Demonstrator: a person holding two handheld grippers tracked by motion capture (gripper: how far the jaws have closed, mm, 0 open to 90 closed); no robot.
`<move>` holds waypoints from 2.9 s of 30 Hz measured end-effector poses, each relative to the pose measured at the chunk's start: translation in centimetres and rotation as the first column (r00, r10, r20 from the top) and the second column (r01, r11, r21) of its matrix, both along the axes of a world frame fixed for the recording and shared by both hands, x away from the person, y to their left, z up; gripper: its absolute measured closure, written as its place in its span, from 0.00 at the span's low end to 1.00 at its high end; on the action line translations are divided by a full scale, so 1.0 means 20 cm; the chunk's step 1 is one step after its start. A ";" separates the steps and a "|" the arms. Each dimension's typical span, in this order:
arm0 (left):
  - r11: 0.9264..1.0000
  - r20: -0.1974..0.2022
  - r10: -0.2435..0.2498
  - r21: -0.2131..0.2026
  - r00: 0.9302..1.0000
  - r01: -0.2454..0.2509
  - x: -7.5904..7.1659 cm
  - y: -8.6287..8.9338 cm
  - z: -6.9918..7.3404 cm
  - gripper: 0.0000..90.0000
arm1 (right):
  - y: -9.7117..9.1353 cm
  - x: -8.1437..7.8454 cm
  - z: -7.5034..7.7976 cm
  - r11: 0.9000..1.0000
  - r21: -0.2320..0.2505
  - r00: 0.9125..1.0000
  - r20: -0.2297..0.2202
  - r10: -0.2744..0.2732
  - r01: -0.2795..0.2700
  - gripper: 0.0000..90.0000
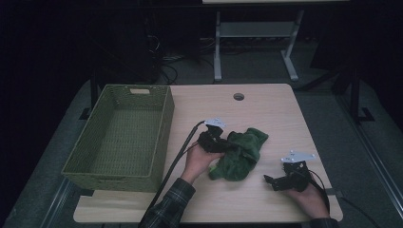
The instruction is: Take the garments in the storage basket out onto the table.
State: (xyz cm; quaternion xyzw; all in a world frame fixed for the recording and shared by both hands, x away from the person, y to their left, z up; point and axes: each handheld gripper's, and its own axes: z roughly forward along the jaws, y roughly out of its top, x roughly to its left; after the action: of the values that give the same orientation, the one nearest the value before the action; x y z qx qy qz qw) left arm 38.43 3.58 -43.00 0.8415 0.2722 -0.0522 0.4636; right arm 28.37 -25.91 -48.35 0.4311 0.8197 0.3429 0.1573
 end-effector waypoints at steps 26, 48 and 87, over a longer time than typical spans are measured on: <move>0.995 0.151 0.012 0.093 0.988 -0.026 -0.09 0.05 0.09 0.55 | 0.00 0.00 0.00 1.000 -0.006 1.000 0.005 0.002 -0.002 0.00; 0.982 0.172 -0.115 0.170 0.978 0.086 -0.37 -0.15 0.01 0.62 | 0.04 -0.02 0.05 0.999 0.028 1.000 -0.005 0.031 -0.031 0.22; 0.990 0.137 -0.055 0.135 0.989 0.036 -0.29 -0.02 -0.01 0.84 | 0.16 0.04 0.13 0.984 0.095 0.988 0.030 0.151 -0.153 0.94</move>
State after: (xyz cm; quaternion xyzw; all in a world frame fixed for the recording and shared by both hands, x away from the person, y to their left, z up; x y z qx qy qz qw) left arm 32.60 3.19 -43.15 0.8779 0.2225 0.0144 0.4237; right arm 29.16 -22.68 -45.77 0.3705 0.8308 0.3981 0.1189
